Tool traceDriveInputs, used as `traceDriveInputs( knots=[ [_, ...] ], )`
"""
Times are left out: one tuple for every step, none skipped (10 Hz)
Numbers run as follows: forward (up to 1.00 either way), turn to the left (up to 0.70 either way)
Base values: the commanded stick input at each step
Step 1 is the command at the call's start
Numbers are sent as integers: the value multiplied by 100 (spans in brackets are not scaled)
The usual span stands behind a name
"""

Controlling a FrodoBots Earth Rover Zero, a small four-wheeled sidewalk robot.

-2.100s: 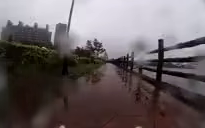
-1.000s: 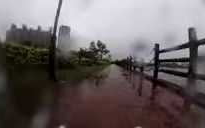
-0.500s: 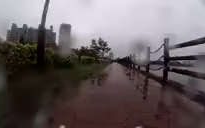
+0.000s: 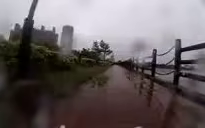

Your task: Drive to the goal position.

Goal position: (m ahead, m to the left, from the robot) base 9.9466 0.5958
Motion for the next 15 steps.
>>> traceDriveInputs(
  knots=[
    [100, 0],
    [100, 0],
    [100, 0],
    [100, 0],
    [100, 0],
    [100, 0],
    [100, 0],
    [100, 0],
    [100, 0],
    [100, 0],
    [100, 0],
    [100, 10],
    [100, 29],
    [100, -21],
    [100, -20]
  ],
)
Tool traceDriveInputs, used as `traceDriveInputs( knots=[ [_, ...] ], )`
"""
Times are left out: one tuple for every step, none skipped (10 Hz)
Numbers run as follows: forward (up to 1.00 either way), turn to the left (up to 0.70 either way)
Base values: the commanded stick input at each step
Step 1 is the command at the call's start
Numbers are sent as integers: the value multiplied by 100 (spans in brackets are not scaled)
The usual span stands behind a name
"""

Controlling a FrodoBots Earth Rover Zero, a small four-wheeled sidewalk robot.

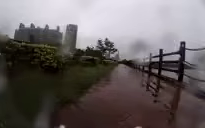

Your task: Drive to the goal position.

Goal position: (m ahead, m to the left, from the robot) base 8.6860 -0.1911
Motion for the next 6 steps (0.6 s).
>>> traceDriveInputs(
  knots=[
    [100, -9],
    [100, -7],
    [100, -40],
    [100, -40],
    [100, -40],
    [100, -40]
  ],
)
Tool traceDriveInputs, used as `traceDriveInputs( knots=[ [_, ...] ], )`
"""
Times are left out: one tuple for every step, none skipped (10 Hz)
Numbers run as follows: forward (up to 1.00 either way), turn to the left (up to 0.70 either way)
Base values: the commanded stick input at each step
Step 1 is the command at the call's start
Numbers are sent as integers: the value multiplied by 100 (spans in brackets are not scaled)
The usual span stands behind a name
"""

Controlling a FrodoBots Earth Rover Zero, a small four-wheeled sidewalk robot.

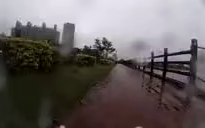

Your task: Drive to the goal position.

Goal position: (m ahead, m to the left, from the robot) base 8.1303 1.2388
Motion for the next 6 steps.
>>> traceDriveInputs(
  knots=[
    [100, -40],
    [100, -40],
    [100, -40],
    [100, -32],
    [100, -18],
    [100, -3]
  ],
)
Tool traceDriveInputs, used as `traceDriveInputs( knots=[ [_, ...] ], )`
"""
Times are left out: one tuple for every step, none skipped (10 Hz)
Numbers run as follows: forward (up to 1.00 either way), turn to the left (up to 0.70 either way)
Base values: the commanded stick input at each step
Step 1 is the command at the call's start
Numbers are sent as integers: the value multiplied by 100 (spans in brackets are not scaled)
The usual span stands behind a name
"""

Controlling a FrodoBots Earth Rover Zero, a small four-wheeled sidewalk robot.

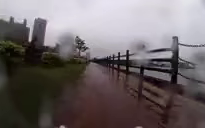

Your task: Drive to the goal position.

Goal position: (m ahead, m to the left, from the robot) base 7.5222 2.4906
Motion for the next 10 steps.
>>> traceDriveInputs(
  knots=[
    [100, 0],
    [100, 0],
    [100, 0],
    [100, 0],
    [100, 0],
    [100, 0],
    [100, 0],
    [100, 0],
    [100, 13],
    [100, 40]
  ],
)
